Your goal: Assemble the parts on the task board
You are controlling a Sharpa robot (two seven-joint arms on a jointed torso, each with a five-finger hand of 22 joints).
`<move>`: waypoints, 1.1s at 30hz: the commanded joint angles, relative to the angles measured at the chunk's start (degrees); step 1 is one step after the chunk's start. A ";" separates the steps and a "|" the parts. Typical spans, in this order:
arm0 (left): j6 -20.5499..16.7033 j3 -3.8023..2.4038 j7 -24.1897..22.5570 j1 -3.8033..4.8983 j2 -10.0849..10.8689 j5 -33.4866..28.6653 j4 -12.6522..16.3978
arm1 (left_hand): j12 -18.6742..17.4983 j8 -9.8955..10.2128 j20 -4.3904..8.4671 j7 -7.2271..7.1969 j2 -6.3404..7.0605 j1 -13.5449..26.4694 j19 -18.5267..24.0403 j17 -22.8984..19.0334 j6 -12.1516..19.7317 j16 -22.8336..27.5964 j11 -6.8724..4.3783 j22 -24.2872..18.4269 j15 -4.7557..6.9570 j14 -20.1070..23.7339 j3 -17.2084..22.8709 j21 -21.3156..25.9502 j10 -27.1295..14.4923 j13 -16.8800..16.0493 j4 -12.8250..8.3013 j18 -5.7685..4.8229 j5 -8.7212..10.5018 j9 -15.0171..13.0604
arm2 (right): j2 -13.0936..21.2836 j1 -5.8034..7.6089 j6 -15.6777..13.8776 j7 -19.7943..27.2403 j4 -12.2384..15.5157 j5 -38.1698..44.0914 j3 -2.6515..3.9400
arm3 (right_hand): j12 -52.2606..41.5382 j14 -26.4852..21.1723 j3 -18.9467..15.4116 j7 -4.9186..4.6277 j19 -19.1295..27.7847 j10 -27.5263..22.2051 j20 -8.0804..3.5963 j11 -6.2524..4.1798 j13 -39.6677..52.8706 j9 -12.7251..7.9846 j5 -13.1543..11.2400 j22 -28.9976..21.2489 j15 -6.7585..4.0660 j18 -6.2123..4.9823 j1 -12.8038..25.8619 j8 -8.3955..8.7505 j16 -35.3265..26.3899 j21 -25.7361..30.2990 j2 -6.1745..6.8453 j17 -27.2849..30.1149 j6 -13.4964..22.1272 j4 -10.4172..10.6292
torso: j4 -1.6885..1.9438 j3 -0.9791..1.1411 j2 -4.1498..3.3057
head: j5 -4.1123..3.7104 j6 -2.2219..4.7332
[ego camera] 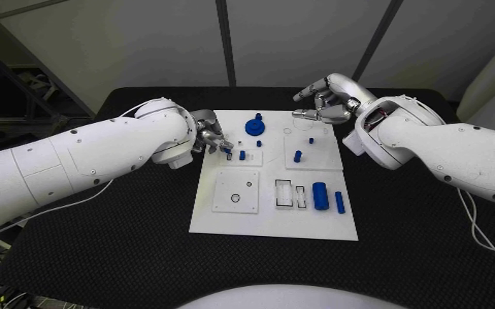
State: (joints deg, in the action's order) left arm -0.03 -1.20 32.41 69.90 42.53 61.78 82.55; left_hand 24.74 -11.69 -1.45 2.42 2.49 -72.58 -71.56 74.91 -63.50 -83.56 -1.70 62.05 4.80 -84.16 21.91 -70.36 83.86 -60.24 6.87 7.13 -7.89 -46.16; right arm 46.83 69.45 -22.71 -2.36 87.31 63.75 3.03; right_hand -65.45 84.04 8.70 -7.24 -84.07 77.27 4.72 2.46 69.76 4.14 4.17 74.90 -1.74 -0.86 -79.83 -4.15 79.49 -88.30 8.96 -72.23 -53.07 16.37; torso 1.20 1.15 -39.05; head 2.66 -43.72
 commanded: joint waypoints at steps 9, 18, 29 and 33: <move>0.29 -0.03 1.65 -0.39 -0.08 1.88 0.84 | 0.53 -0.37 0.05 -0.42 -0.09 0.45 -0.50 7.56 -0.14 -0.22 -0.32 0.04 0.43 -4.14 8.65 -0.29 2.44 -0.19 -8.16 -0.66 -0.30 -3.86 | -0.02 0.11 0.53 0.07 0.08 0.41 0.03 | -0.28 2.04 0.33 0.05 -4.42 0.29 -0.40 -0.15 0.09 -0.07 0.38 12.86 -0.35 0.23 0.13 0.32 -0.08 0.14 -0.24 -0.06 -0.29 -0.13 | -0.07 0.04 -0.07 | -0.15 -0.19; 1.34 0.09 1.64 -0.51 -0.51 2.87 0.95 | 0.53 -0.43 0.08 -0.42 0.13 0.63 -0.44 7.57 -0.08 -0.23 -0.31 -0.02 0.45 -4.15 8.79 -0.23 2.45 -0.25 -8.36 -0.64 -0.29 -4.03 | -0.06 0.11 0.63 0.06 0.11 0.55 0.03 | -0.28 2.04 0.33 0.05 -4.42 0.29 -0.40 -0.15 0.09 -0.07 0.38 12.86 -0.35 0.23 0.13 0.32 -0.08 0.14 -0.24 -0.06 -0.29 -0.13 | -0.01 0.00 -0.03 | -0.21 -0.33; 2.45 0.15 1.97 -0.57 -0.56 3.92 0.94 | 0.43 -0.48 0.08 -0.44 0.19 0.68 -0.32 7.56 -0.09 -0.23 -0.32 -0.17 0.44 -4.15 8.91 -0.12 2.45 -0.23 -8.47 -0.61 -0.26 -4.13 | -0.08 0.11 0.71 0.03 0.07 0.57 0.03 | -0.28 2.04 0.33 0.05 -4.42 0.29 -0.40 -0.15 0.09 -0.07 0.38 12.86 -0.35 0.23 0.13 0.32 -0.08 0.14 -0.24 -0.06 -0.29 -0.13 | -0.02 -0.03 -0.05 | 0.04 -0.46; 2.84 0.15 2.16 -0.59 -0.54 3.99 1.08 | 0.43 -0.51 0.08 -0.44 0.17 0.68 -0.27 7.59 -0.09 -0.26 -0.32 -0.22 0.44 -4.15 9.02 -0.07 2.44 -0.25 -8.56 -0.60 -0.24 -4.19 | -0.13 0.11 0.77 0.03 0.02 0.57 0.03 | -0.37 2.06 0.36 0.05 -4.42 0.35 -0.41 -0.16 0.15 -0.07 0.41 12.86 -0.36 0.23 0.14 0.30 -0.06 0.14 -0.30 -0.11 -0.34 -0.13 | 0.01 -0.03 -0.05 | -0.01 -0.53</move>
State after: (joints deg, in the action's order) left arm 1.62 -1.04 33.97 69.27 42.01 64.89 83.45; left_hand 25.06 -11.96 -1.45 2.34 3.30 -71.78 -71.55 74.91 -63.58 -83.56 -1.69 61.88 4.98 -83.95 23.34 -70.36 83.85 -60.44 5.76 7.13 -7.96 -46.39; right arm 46.77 69.45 -22.29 -2.53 87.30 64.10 3.02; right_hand -65.45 84.04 8.70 -7.24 -84.07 77.27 4.72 2.46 69.86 4.14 4.39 74.90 -1.74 -0.86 -79.83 -4.15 79.49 -88.30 8.96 -72.28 -53.06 16.37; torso 1.16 1.12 -39.10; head 2.64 -44.19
